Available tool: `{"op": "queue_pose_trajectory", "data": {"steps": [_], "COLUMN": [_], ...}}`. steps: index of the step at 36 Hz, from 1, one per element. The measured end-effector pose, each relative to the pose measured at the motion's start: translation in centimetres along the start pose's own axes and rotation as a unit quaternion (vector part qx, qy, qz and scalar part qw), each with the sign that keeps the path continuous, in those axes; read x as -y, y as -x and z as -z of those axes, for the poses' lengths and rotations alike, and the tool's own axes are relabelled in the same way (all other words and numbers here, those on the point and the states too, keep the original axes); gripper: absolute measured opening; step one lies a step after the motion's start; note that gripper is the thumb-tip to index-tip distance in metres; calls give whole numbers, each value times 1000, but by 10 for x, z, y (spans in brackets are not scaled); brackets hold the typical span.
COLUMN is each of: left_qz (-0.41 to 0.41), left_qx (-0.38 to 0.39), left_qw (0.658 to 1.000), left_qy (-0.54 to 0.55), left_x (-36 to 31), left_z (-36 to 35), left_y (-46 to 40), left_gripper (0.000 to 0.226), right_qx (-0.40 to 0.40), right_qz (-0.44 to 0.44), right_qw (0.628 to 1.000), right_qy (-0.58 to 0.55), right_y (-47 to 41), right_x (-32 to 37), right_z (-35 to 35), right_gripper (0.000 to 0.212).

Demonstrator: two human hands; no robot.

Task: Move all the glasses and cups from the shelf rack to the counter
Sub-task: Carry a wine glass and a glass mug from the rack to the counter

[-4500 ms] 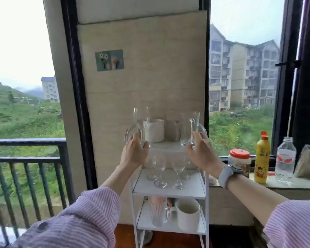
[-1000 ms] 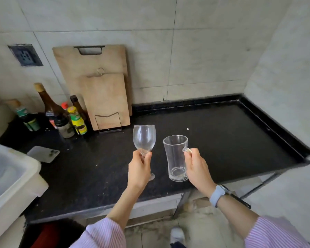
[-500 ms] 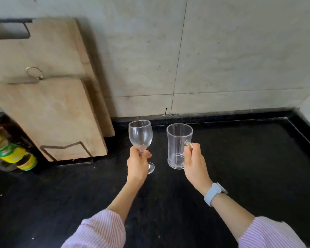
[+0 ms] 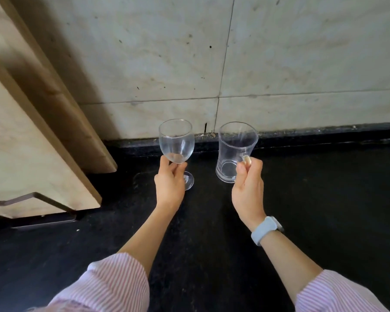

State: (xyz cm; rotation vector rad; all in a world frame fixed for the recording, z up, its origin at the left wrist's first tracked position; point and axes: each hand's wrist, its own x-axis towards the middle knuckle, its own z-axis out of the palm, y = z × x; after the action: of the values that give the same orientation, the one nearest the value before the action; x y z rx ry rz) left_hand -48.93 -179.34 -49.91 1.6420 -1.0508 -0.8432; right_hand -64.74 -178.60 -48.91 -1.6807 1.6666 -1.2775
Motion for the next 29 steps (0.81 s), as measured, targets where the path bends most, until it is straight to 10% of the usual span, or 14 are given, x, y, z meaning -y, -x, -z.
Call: {"op": "queue_pose_trajectory", "data": {"steps": [19, 29], "left_qz": [6, -99], "left_qx": [-23, 27], "left_qw": [999, 945], "left_qy": [-28, -310], "left_x": [6, 29], "left_z": [-11, 13], "left_y": [-11, 27], "left_gripper": [13, 46], "right_qx": [30, 90], "right_qz": [-55, -89], "right_qw": [998, 984], "right_qy": [25, 123], "right_y": [-3, 35], "right_x": [0, -7], "right_z": [-13, -4], "right_gripper": [16, 47]}}
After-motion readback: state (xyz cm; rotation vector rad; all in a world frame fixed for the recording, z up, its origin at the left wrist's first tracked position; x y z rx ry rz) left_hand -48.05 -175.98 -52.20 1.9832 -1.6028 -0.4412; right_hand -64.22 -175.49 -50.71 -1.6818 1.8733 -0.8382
